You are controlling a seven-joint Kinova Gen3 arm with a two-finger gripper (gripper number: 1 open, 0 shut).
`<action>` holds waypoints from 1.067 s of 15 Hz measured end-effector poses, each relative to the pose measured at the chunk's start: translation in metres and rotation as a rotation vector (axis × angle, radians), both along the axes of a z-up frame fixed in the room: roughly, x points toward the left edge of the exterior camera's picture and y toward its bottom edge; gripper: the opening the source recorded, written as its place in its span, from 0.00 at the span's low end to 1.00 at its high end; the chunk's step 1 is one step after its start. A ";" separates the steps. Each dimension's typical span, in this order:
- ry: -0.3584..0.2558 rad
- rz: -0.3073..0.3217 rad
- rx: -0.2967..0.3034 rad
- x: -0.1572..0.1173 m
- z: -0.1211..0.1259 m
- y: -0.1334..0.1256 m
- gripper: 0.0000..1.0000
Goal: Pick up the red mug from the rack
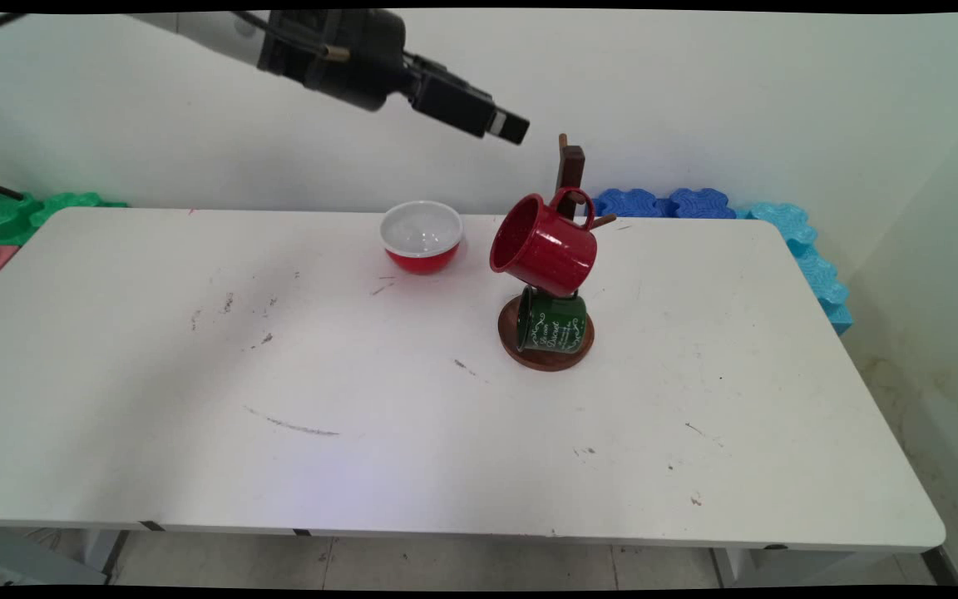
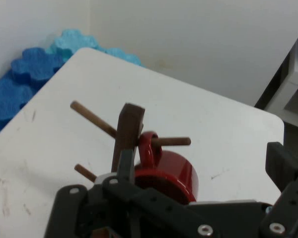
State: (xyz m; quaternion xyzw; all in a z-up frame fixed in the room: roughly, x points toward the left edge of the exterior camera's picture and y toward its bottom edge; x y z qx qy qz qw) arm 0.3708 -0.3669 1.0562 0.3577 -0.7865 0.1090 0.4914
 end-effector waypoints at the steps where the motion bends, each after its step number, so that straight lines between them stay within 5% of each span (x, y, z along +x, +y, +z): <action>1: -0.005 0.006 0.011 -0.002 -0.004 0.001 1.00; 16: -0.017 0.066 0.153 -0.021 -0.057 0.009 1.00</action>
